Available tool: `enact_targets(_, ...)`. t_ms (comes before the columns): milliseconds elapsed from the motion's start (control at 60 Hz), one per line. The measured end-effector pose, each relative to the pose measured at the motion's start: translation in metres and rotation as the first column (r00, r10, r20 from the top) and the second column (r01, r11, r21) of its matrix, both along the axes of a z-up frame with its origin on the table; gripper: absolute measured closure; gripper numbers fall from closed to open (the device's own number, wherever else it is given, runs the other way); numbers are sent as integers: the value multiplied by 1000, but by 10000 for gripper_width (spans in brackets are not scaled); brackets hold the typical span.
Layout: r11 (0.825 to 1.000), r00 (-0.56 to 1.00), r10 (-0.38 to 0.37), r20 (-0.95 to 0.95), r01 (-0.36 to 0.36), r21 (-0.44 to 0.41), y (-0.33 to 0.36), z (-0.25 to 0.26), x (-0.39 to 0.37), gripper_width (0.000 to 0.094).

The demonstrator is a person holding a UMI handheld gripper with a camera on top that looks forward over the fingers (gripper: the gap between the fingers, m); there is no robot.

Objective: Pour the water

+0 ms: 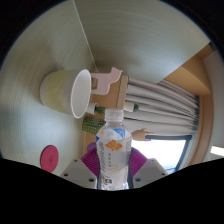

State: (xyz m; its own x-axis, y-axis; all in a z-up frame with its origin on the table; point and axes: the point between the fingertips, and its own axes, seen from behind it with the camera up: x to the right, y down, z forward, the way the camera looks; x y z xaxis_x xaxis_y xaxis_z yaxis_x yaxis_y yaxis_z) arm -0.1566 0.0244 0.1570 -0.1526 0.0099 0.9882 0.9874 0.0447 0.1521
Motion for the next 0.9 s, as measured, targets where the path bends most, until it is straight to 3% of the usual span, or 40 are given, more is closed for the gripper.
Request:
enact_targets(167, 995, 950, 60, 306, -83, 63, 11, 8, -21, 579)
enact_targets(300, 975, 856, 113, 505, -194, 110, 7, 13, -48, 578)
enact_targets(533, 957, 747, 134, 651, -268, 110, 2, 3, -66, 580)
enact_targets(733, 967, 883, 108, 457, -200, 159, 5, 25, -59, 580)
enact_targets(833, 977, 983, 79, 166, -109, 182, 5, 50, -46, 580)
enact_targets(900, 989, 990, 65, -127, -47, 143, 7, 67, -31, 584)
